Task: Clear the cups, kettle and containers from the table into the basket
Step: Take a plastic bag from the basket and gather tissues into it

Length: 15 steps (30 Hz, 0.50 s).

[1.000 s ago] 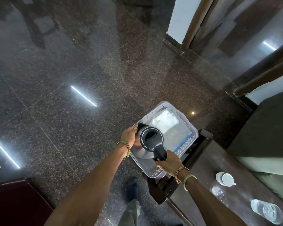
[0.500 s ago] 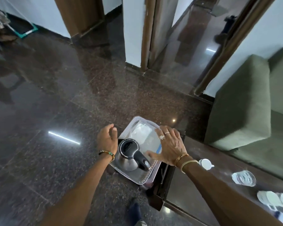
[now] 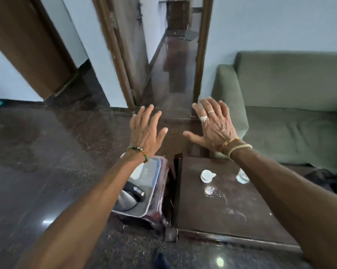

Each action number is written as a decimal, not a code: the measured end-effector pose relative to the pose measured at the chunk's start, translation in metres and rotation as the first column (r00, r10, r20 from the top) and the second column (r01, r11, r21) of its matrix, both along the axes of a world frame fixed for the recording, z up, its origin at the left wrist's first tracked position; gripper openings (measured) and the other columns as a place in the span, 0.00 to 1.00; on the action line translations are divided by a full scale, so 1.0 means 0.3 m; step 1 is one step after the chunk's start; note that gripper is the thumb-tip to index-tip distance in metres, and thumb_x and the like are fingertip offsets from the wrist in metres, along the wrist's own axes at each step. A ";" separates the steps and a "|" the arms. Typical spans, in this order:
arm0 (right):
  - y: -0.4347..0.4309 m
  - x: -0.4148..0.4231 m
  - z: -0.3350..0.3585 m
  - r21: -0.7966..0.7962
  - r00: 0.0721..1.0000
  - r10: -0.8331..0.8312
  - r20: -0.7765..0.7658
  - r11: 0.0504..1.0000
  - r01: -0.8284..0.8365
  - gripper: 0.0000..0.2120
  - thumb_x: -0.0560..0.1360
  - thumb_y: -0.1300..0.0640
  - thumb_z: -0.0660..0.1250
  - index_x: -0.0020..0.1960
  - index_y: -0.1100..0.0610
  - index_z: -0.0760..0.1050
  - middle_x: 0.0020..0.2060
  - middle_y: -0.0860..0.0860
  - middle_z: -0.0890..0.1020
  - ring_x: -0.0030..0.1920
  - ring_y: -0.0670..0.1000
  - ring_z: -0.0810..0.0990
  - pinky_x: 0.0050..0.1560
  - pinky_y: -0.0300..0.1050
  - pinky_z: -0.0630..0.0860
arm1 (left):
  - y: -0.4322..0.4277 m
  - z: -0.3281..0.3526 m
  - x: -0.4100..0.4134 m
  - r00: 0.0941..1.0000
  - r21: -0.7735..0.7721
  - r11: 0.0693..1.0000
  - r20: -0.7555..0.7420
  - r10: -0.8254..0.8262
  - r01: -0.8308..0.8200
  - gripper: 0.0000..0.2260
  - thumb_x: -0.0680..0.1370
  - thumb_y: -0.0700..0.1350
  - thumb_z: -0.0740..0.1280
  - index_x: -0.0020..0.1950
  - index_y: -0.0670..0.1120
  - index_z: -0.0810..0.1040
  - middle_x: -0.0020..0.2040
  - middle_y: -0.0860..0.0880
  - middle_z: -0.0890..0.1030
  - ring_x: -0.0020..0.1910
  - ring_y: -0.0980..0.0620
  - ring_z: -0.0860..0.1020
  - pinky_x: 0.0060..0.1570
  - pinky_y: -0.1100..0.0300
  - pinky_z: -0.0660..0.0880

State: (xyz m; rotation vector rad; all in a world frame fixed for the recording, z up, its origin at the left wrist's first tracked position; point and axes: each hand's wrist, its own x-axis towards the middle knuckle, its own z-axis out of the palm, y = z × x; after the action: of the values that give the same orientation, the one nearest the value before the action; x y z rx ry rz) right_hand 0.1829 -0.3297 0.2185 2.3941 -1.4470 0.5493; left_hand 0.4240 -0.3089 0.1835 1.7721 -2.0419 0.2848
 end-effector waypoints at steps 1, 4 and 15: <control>0.027 -0.074 0.027 -0.028 0.999 -0.031 -0.009 0.999 0.031 0.42 0.70 0.26 0.58 0.72 0.56 0.67 0.70 0.58 0.69 0.71 0.61 0.65 0.71 0.63 0.59 | 0.009 0.033 -0.060 1.000 -0.017 1.000 0.023 -0.020 0.021 0.26 0.78 0.60 0.58 0.72 0.48 0.68 0.75 0.44 0.64 0.75 0.39 0.60 0.70 0.39 0.60; 0.122 -0.282 0.103 -0.079 0.986 -0.148 -0.073 0.987 0.142 0.41 0.71 0.27 0.55 0.71 0.57 0.67 0.70 0.59 0.69 0.70 0.62 0.66 0.70 0.63 0.60 | 0.052 0.112 -0.222 0.995 -0.023 0.998 0.085 -0.058 0.060 0.28 0.77 0.61 0.58 0.73 0.47 0.66 0.76 0.42 0.62 0.75 0.37 0.59 0.70 0.38 0.58; 0.512 -0.834 0.248 -0.133 0.829 -0.550 -0.097 0.833 0.537 0.39 0.74 0.29 0.54 0.70 0.59 0.66 0.69 0.61 0.66 0.70 0.63 0.62 0.68 0.63 0.59 | 0.201 0.251 -0.721 0.969 0.021 0.982 0.156 -0.191 0.190 0.32 0.77 0.63 0.59 0.74 0.45 0.61 0.78 0.42 0.56 0.76 0.38 0.55 0.70 0.38 0.56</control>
State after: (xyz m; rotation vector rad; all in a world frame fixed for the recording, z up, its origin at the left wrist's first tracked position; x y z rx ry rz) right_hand -0.0673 -0.1760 0.2927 1.7703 -1.8816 0.3008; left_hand 0.2078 -0.2486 0.2587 1.5855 -2.3071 0.3707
